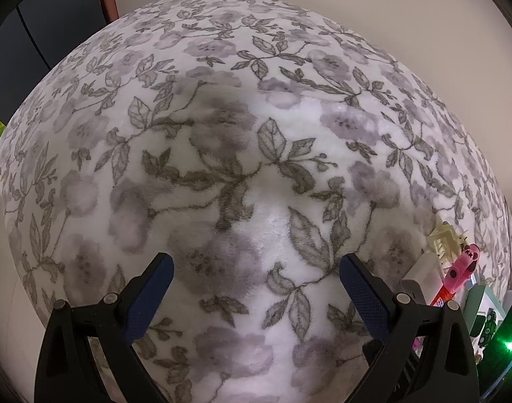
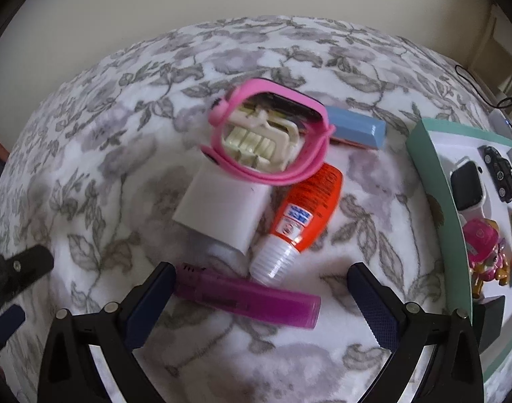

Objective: Organize rigid objects
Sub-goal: 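Lower the right tool onto the purple tube and close it, then grasp the pink toy watch with the left tool while the right tool holds the purple tube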

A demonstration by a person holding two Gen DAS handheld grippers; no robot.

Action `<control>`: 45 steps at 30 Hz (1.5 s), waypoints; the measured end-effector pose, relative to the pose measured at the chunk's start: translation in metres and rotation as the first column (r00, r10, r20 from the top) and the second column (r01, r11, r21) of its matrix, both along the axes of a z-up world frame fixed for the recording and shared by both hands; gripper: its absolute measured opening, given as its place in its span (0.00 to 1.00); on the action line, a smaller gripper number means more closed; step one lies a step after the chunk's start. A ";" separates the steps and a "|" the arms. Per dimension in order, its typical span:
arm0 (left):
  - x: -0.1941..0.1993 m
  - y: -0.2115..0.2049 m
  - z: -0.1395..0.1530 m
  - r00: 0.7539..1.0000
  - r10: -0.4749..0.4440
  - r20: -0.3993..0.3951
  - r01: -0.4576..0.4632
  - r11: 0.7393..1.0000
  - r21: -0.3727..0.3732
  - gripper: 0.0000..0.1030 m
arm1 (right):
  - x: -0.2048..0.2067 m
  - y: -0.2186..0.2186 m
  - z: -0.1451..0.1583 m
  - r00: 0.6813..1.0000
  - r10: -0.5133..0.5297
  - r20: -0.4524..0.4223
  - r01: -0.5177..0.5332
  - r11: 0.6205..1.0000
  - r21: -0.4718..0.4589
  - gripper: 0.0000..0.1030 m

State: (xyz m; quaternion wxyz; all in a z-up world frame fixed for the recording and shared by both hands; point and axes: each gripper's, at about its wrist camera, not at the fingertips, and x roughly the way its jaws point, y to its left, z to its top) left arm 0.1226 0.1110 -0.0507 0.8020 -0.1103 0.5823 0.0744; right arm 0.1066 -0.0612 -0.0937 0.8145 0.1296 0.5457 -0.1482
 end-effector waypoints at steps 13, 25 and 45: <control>-0.002 -0.025 0.002 0.997 -0.079 0.004 0.079 0.997 -0.018 0.96 | -0.029 -0.013 0.005 0.997 0.054 -0.048 -0.054 0.999 0.003 0.81; 0.010 -0.070 -0.006 0.965 -0.261 0.016 0.260 0.952 -0.160 0.96 | -0.060 -0.052 0.014 0.997 0.047 -0.054 -0.047 0.999 0.000 0.81; 0.032 -0.116 0.000 0.939 -0.310 0.145 0.338 0.909 -0.244 0.73 | -0.052 -0.090 0.020 0.997 0.069 -0.028 -0.067 0.995 0.073 0.81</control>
